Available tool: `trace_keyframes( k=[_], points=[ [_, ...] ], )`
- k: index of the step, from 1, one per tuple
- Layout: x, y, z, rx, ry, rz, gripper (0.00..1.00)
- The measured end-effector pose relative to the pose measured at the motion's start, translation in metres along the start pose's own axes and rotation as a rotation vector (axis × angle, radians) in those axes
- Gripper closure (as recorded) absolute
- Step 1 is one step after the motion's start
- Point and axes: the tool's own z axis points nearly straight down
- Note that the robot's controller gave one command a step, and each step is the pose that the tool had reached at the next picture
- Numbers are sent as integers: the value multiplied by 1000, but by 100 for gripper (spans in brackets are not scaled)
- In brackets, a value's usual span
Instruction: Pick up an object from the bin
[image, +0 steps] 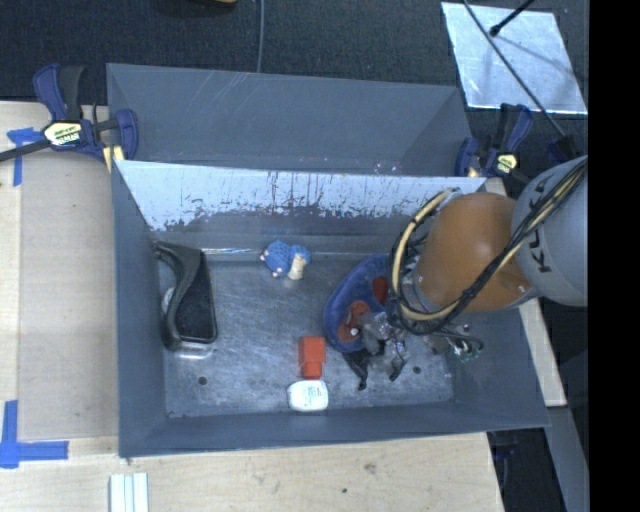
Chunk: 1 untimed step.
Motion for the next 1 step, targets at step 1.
trace_keyframes(
  k=[1],
  points=[
    [7, -2, -221, 2, -2, -40, 100]
  ],
)
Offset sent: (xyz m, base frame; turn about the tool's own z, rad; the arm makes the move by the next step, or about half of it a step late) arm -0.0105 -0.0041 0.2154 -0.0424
